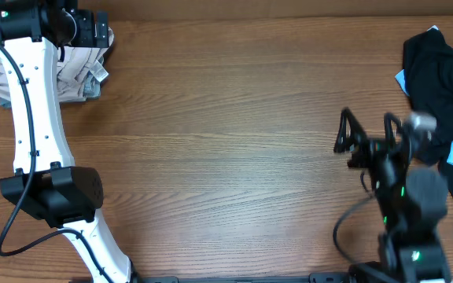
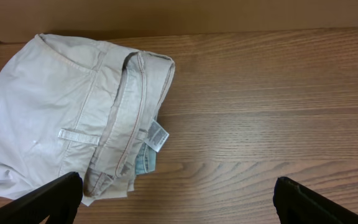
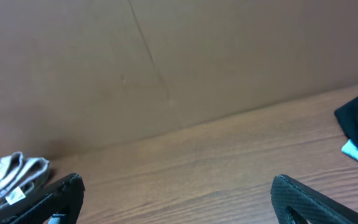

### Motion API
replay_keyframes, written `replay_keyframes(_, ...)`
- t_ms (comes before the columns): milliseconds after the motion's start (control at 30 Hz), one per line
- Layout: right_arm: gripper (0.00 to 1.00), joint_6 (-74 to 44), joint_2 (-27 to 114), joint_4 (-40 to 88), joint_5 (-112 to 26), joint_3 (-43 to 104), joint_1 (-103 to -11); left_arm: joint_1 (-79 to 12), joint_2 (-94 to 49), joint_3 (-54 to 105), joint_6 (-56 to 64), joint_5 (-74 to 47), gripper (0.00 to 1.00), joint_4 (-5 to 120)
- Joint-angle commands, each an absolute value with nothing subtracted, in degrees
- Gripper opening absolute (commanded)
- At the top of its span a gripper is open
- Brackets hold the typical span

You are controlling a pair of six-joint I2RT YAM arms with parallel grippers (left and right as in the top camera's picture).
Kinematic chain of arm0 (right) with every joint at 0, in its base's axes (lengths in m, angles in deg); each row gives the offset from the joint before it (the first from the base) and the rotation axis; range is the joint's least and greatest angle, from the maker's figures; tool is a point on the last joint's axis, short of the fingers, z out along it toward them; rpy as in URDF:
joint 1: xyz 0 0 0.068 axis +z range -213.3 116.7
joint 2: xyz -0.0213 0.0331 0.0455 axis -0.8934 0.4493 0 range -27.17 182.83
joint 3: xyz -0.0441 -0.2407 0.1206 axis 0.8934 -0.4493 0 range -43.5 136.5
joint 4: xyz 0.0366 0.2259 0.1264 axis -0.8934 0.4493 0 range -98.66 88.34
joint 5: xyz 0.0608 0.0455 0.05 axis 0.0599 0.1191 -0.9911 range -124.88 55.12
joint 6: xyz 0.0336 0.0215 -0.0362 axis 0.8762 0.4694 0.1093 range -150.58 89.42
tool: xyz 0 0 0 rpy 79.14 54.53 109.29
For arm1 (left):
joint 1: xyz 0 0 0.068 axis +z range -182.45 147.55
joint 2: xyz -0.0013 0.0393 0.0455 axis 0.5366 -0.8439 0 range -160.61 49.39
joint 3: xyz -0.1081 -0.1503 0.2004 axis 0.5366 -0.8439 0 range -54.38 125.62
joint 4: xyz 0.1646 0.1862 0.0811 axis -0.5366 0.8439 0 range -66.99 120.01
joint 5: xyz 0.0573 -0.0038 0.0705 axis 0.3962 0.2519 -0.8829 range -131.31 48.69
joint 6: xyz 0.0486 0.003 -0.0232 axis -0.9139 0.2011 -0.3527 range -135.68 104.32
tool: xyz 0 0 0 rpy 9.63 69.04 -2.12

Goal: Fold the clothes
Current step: 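Place the shorts on the jeans and return the right gripper to rest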

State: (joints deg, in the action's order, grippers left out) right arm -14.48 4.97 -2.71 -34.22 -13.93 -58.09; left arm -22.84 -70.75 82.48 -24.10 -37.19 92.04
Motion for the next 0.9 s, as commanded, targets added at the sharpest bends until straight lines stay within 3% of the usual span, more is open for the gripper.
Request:
replay_keyframes(0, 1.0, -13.6, -2.9, -5.7, -33.1, -23.5, -59.2, -23.1, -71.3, 82.5, -22.9, -36.8, 1.0, 92.0)
replay_keyframes(400, 1.0, -13.6, -21.5, -8.1, -34.3, -43.2, -59.4, -23.1, -71.3, 82.5, -22.9, -36.8, 1.0, 92.0)
replay_keyframes(867, 1.0, -13.6, -27.0, -4.0, -36.6, -43.0, -59.4, -23.1, -71.3, 82.5, -22.9, -36.8, 1.0, 92.0)
